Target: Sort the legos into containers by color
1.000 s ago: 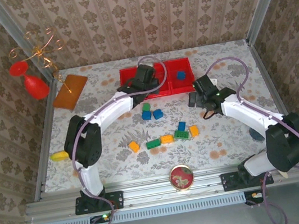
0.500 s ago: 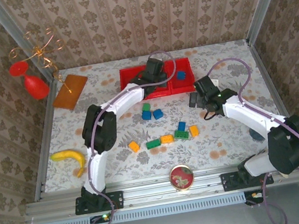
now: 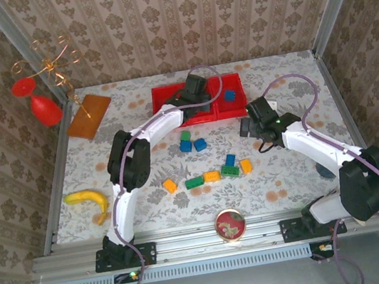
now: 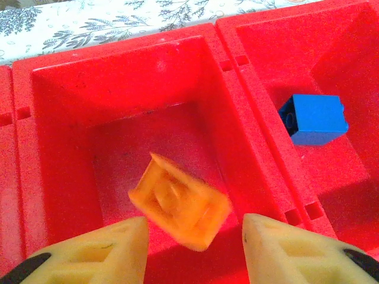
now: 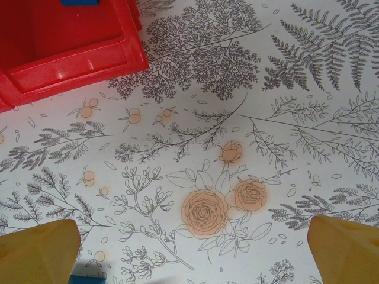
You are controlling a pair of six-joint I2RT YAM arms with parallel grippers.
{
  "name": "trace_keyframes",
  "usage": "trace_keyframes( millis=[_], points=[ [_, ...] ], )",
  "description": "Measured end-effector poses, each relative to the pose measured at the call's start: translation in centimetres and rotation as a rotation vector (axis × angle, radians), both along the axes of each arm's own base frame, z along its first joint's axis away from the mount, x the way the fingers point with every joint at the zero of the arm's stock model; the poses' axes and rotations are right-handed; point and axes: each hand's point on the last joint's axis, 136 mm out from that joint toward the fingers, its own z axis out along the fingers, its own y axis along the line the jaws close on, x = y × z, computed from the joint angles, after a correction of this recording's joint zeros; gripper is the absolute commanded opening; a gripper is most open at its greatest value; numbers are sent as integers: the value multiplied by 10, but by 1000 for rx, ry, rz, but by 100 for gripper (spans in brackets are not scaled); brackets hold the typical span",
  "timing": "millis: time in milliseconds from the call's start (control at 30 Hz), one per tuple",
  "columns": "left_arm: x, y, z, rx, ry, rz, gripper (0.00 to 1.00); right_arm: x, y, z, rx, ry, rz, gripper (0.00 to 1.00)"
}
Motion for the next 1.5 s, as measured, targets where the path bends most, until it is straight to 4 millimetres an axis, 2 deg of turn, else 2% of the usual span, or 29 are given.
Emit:
trace_keyframes(
  millis=[300, 400, 633, 733, 833, 1067, 1267, 1500],
  points=[
    [-5, 3, 0, 18, 9, -10, 54, 0, 0, 0, 0, 0, 0, 100],
    [-16, 8, 9, 20, 9, -14, 54, 0, 0, 0, 0, 0, 0, 100],
    [-54, 36, 48, -15, -28, -15, 54, 0, 0, 0, 0, 0, 0, 100],
    [-67, 48, 52, -23, -33, -9, 61, 0, 0, 0, 0, -1, 0, 100],
    [-78, 60, 43, -14, -15, 7, 65, 0, 0, 0, 1, -1, 0, 100],
    [-99, 81, 0, 58, 66, 23, 65, 0, 0, 0, 2, -2, -2, 100],
    [-102, 83, -13, 71, 96, 32, 64, -1, 0, -1, 1, 2, -3, 100],
    [-106, 88, -58, 123, 192, 49, 64, -1, 0, -1, 1, 2, -3, 100]
  ],
)
